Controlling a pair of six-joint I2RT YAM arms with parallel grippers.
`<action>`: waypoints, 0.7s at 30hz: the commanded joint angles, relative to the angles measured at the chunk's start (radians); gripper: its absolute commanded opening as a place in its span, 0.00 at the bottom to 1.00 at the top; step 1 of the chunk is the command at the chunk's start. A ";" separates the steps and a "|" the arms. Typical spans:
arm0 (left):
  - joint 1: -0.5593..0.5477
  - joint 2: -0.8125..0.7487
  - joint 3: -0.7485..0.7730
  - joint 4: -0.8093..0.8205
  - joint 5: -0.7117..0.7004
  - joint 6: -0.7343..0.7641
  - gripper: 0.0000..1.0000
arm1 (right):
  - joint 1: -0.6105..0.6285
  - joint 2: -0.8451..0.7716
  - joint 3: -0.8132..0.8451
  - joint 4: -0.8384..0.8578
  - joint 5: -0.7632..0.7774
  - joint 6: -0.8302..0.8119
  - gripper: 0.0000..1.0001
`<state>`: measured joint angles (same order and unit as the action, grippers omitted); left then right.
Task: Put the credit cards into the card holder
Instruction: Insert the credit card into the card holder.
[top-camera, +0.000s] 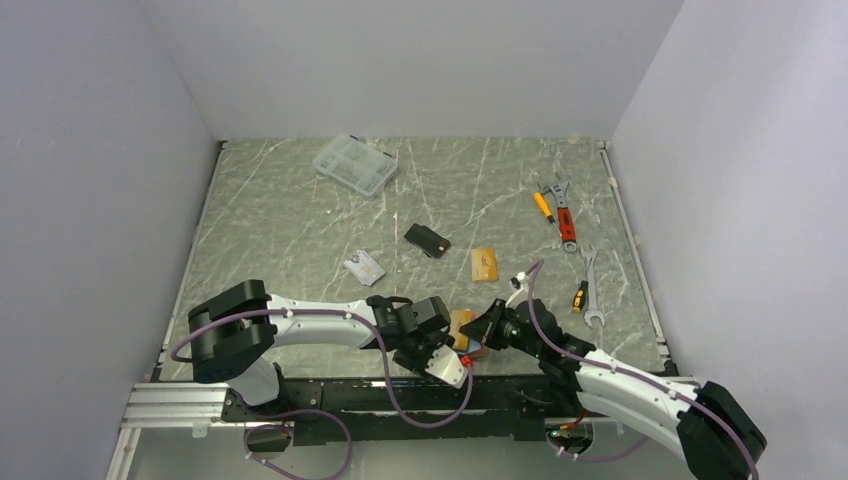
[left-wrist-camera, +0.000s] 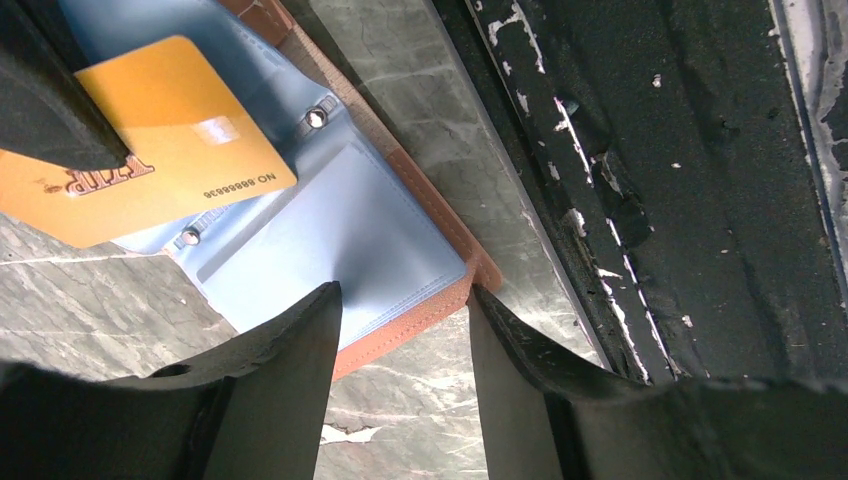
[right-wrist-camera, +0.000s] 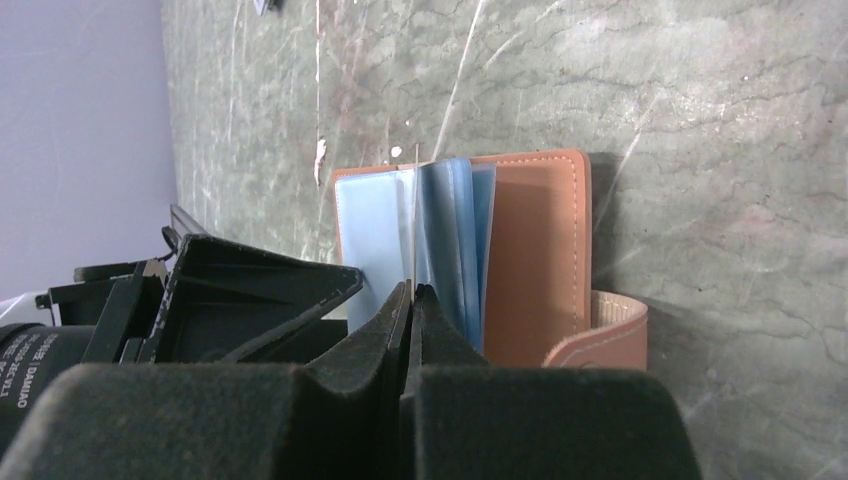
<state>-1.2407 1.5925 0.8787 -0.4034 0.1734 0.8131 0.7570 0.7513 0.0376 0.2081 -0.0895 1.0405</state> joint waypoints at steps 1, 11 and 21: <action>-0.003 0.032 -0.018 -0.005 -0.051 -0.013 0.54 | -0.001 -0.067 -0.035 -0.035 -0.033 0.003 0.00; -0.003 0.023 -0.004 0.049 -0.124 -0.066 0.55 | -0.001 0.061 -0.035 0.080 -0.121 -0.023 0.00; 0.006 0.006 -0.012 0.073 -0.161 -0.098 0.54 | -0.002 0.107 -0.021 0.086 -0.123 -0.048 0.00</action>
<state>-1.2438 1.5925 0.8787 -0.3714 0.0723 0.7345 0.7559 0.8268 0.0128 0.2836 -0.1963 1.0370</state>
